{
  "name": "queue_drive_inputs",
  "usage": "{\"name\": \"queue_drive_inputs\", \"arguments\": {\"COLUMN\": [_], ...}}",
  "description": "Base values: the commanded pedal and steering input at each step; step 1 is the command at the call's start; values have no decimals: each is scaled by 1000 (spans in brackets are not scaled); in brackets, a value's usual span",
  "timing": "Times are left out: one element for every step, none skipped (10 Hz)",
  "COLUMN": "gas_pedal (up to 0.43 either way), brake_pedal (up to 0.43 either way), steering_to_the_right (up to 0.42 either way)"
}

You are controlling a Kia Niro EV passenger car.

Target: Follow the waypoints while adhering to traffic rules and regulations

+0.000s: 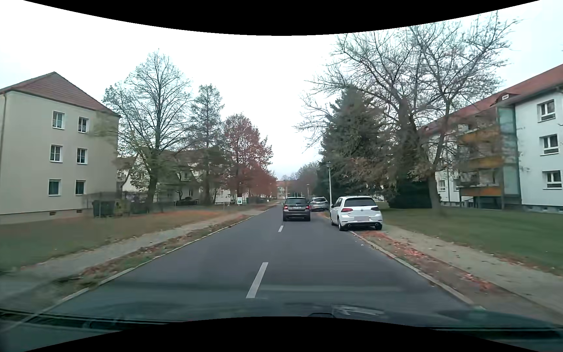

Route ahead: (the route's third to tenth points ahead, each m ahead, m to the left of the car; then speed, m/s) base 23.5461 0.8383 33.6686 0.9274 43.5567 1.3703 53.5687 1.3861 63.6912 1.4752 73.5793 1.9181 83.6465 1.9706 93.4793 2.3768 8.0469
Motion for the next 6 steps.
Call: {"name": "queue_drive_inputs", "arguments": {"gas_pedal": [169,169,169,169,169,169], "brake_pedal": [0,0,0,0,0,0], "steering_to_the_right": [-10,-10,-10,-10,-10,-10]}}
